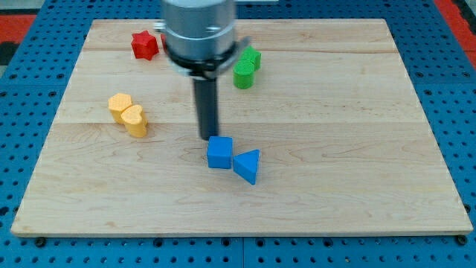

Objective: Separate the blue triangle from blue cube

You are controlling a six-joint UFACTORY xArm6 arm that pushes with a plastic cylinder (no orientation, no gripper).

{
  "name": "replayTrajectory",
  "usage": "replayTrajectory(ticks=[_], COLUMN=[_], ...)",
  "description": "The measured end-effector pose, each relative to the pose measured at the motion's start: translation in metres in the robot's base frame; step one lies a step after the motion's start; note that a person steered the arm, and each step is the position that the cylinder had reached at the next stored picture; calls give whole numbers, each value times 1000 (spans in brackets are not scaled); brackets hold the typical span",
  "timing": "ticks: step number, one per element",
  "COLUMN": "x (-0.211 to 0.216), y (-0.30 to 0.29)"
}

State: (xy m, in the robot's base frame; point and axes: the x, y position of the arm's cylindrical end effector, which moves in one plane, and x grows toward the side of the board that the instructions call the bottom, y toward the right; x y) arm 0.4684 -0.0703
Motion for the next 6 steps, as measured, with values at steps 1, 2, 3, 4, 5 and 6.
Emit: replayTrajectory(ticks=[1, 2, 3, 4, 5, 6], x=[27, 38, 49, 70, 66, 57], y=[-37, -10, 8, 20, 50, 86])
